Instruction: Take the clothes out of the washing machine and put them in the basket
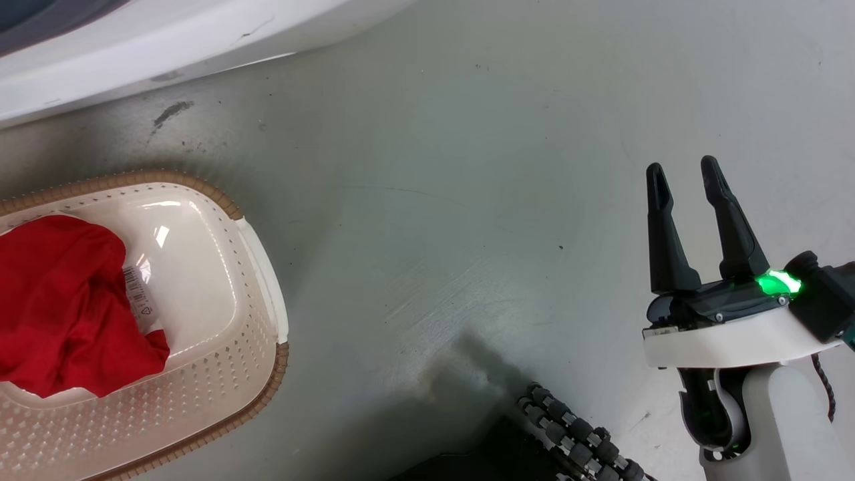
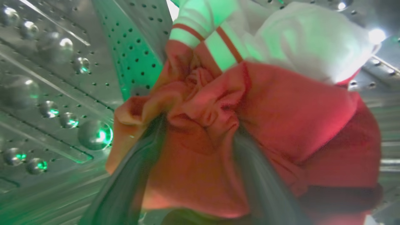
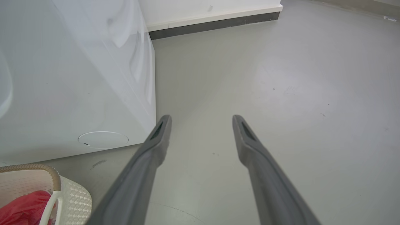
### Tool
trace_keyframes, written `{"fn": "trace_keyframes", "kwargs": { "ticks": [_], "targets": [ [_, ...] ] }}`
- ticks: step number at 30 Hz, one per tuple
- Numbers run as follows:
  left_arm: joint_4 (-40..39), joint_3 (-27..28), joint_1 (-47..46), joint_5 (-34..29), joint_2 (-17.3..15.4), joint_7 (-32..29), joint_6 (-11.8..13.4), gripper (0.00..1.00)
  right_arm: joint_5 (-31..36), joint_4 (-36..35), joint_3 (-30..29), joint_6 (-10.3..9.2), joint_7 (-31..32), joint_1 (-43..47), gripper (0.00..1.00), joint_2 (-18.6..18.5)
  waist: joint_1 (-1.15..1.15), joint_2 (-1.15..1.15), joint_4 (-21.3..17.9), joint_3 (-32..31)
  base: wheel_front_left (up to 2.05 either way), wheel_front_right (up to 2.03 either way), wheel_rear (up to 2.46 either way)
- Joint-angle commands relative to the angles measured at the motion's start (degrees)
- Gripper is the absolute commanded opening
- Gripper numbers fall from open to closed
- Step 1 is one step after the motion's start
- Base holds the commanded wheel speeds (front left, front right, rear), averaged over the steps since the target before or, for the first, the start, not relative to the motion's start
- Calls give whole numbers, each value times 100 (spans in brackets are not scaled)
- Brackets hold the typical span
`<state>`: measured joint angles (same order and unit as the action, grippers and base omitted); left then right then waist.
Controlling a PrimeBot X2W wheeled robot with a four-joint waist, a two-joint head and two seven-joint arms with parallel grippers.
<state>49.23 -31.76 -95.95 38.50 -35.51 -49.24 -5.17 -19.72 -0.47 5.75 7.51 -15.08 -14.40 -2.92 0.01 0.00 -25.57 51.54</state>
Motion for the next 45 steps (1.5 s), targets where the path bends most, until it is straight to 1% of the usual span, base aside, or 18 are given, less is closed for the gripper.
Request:
{"fn": "trace_keyframes", "kwargs": {
  "ticks": [1, 2, 7, 11, 12, 16, 22, 30, 35, 36, 40, 42, 45],
  "targets": [
    [68, -50, 99, -16, 21, -24, 2, 58, -45, -25, 8, -4, -14, -103, 100, 7, -1, 0, -1, 9, 0, 0, 0],
    [78, -73, 111, -12, 18, -56, -17, 0, -53, -28, 3, -4, -14, -111, 100, 7, -1, 0, 1, 14, 0, 0, 0],
    [21, -95, 87, -46, -43, 166, -51, 0, -28, -22, -61, -4, -14, -114, 100, 7, -1, 0, 57, 5, 0, 0, 0],
    [14, -51, 73, -37, -2, 618, -78, 0, 47, 6, -108, -4, -14, -140, 100, 6, -1, 0, 158, -88, 0, 0, 0],
    [27, -22, 94, -56, 43, 981, -83, 0, 103, -10, -139, -4, -14, -167, 100, 6, -1, 0, 229, -158, 0, 0, 0],
    [97, -6, 156, -89, 146, 1700, -126, 0, 268, -3, -258, -4, -14, -186, 100, 4, -1, 0, 390, -355, 0, 0, 0],
    [256, 0, 544, 0, 372, 3037, -196, 0, 521, 29, -502, -4, -14, -136, 100, 5, -1, 0, 701, -834, 0, 0, 0],
    [274, -121, 1669, 172, 557, 5030, -229, 0, 840, 22, -653, -4, -14, 80, 100, 3, -1, 0, 1046, -1658, 0, 0, 0],
    [265, -160, 2388, 241, 684, 6053, -232, 0, 1047, 54, -709, -4, -14, 247, 100, 3, -1, 0, 1255, -2172, 0, 0, 0],
    [259, -154, 2526, 187, 696, 6222, -190, 0, 1075, 73, -713, -4, -14, 295, 100, 3, -1, 0, 1292, -2282, 0, 0, 0],
    [69, -116, 3121, -1, 932, 6438, -10, 0, 1231, 152, -723, -4, -14, 438, 100, 4, -1, 0, 1488, -2676, 0, 0, 0],
    [-364, 125, 3375, -161, 950, 6452, 137, 0, 1282, 163, -667, -4, -14, 503, 100, 3, -1, 0, 1550, -2837, 0, 0, 0],
    [-1064, 458, 4060, -487, 1031, 6446, 298, 0, 1303, 165, -625, -4, -13, 547, 100, 3, -1, 0, 1644, -3034, 0, 0, 0]
  ]
}}
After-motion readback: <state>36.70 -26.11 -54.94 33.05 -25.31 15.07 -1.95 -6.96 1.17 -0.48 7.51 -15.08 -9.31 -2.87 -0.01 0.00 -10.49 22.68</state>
